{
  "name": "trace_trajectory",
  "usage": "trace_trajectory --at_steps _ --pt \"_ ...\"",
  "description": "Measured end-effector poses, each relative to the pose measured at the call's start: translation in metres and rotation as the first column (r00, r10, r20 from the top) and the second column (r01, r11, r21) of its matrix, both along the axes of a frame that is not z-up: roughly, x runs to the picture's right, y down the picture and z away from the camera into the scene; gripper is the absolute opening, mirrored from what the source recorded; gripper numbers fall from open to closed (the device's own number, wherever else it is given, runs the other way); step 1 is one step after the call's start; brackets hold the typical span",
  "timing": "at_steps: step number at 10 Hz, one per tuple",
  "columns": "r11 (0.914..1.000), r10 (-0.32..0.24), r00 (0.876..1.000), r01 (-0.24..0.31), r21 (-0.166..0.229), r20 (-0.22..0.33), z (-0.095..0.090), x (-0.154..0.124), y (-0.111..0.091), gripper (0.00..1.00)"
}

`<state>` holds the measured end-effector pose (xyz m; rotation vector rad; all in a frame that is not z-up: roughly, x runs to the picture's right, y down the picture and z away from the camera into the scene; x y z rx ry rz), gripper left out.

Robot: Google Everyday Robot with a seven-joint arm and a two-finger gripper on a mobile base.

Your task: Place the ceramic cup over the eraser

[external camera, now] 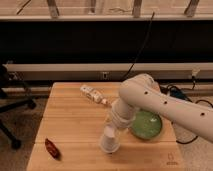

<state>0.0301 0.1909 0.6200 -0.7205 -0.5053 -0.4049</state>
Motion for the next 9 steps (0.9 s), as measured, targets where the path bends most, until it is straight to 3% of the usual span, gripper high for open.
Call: trace_trajectory --at_steps 2,3,4,9 --pt "0.9999 -0.001 1.000 0.001 -0.010 -0.007 0.007 -0.001 0.004 0.56" --pt "0.9998 -0.003 1.000 0.002 -0.019 -0.013 0.012 -0.001 0.007 0.68" --pt "0.9997 -0.004 1.000 0.003 -0.024 -0.019 0.015 -0.001 0.010 0.73" --pt "0.9974 -0.030 0.999 0.028 -0.067 -0.041 0.034 -0.003 0.022 0.74"
